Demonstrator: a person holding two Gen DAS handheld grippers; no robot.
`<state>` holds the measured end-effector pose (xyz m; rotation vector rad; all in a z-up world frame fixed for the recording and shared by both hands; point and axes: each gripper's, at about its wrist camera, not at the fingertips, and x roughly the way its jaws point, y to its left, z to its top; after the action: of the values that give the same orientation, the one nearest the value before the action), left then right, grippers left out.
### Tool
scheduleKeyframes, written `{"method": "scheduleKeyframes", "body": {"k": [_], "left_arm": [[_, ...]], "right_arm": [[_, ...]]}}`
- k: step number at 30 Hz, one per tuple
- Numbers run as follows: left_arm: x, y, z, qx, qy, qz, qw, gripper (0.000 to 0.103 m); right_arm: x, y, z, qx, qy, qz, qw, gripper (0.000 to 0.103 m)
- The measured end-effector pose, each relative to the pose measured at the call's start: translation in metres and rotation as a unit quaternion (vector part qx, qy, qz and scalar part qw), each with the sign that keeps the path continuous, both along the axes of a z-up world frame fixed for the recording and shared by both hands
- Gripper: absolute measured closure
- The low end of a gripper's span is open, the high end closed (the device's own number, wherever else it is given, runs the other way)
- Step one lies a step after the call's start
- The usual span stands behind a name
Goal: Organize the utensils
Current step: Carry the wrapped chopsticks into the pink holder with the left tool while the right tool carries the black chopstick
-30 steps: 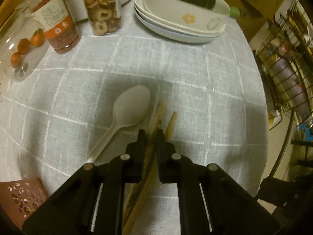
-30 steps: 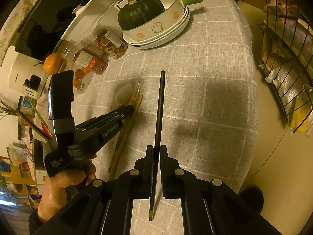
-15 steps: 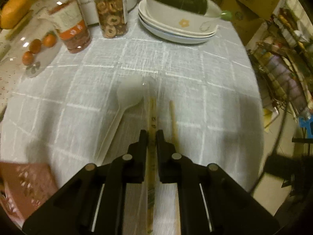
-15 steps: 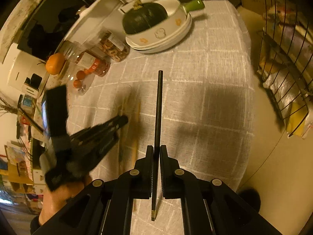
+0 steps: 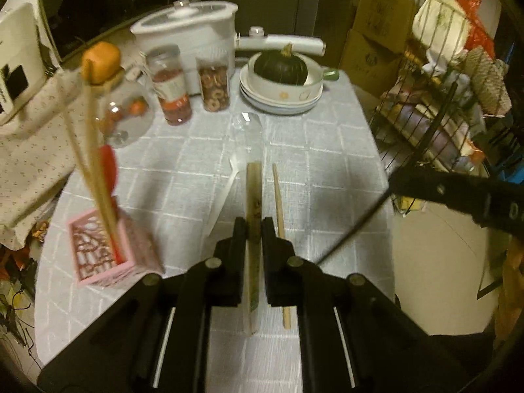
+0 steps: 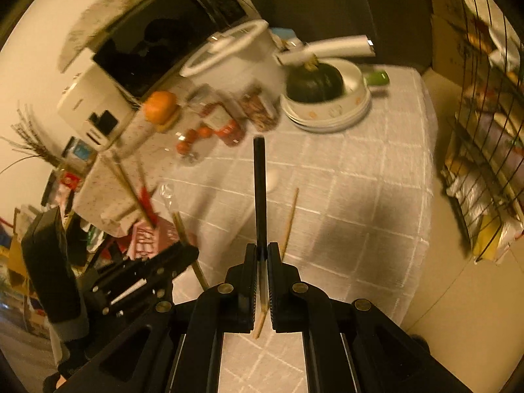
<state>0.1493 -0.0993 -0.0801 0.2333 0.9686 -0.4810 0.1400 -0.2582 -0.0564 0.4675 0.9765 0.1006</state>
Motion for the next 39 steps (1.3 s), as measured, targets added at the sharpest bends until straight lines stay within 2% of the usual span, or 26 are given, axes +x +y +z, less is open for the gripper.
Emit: {"method": "scheduleKeyframes", "body": {"k": [8, 14, 18, 22, 26, 29, 33, 39], "left_arm": [[-0.037, 0.027, 0.035, -0.012, -0.061, -0.002, 0.9981, 0.092], [-0.047, 0.059, 0.061, -0.048, -0.09, 0.02, 0.9946, 0.092], [-0.05, 0.083, 0.086, -0.076, -0.121, 0.044, 0.9887, 0.092], [-0.053, 0.097, 0.105, -0.089, -0.156, 0.062, 0.9818, 0.092], [-0.056, 0.109, 0.121, -0.094, -0.208, 0.084, 0.9699, 0.092], [-0.051, 0.117, 0.121, -0.094, -0.232, 0.102, 0.9629, 0.092], [-0.035, 0.124, 0.107, -0.087, -0.251, 0.121, 0.9565, 0.092], [-0.006, 0.132, 0.074, -0.077, -0.24, 0.149, 0.9562, 0.092]], "right_arm": [[-0.012, 0.023, 0.044, -0.067, -0.065, 0.014, 0.996, 0.097], [-0.017, 0.04, 0.07, -0.106, -0.104, 0.031, 0.989, 0.097], [-0.02, 0.049, 0.083, -0.102, -0.119, 0.043, 0.987, 0.097], [-0.022, 0.061, 0.094, -0.094, -0.136, 0.054, 0.985, 0.097], [-0.02, 0.075, 0.098, -0.083, -0.145, 0.067, 0.984, 0.097], [-0.015, 0.085, 0.096, -0.074, -0.143, 0.075, 0.984, 0.097], [-0.009, 0.099, 0.09, -0.069, -0.136, 0.083, 0.985, 0.097], [-0.002, 0.105, 0.084, -0.062, -0.13, 0.083, 0.986, 0.097]]}}
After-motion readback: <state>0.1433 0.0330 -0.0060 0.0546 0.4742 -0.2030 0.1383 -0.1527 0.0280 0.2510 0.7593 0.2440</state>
